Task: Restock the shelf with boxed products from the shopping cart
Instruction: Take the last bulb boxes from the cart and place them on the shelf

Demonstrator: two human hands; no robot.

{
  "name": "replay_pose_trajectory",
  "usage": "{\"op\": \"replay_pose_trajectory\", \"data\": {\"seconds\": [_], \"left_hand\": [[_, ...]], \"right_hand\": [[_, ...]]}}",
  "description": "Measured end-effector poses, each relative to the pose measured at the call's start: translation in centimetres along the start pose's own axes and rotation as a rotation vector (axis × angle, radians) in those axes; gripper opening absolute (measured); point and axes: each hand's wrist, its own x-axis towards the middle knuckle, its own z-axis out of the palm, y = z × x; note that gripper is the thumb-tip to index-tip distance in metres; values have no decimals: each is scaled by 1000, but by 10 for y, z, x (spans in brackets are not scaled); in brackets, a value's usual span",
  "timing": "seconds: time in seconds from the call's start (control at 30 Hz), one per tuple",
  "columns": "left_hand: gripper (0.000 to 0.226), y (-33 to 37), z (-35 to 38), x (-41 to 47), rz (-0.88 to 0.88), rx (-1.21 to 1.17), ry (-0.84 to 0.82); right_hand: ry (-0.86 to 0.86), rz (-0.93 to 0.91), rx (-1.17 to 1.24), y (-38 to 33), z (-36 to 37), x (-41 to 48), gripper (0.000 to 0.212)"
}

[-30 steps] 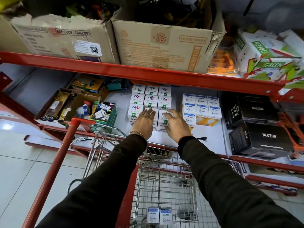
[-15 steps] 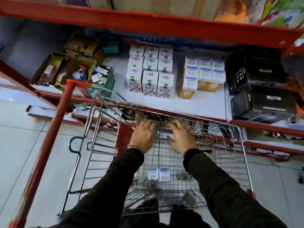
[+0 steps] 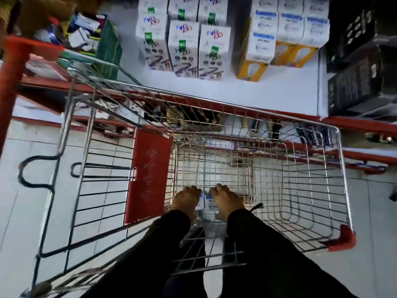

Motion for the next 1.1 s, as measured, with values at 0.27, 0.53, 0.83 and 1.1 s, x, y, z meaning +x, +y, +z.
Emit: {"op": "replay_pose_trajectory", "data": {"seconds": [0.27,0.53,0.83,1.1], "left_hand": [[59,7,11,13,-59,-64,51],[50,17,-40,-14,-5,-114,240],[59,60,-118,-54,46,-98,415],[40,103,-187,-71,149,-76,630]], "right_hand": [[55,-45,-3,6,12,13,54],[209,58,151,25,-20,-38,63],[413,151,253,44,-82,-115,70],[612,108,259,88,-144,-163,68]]}}
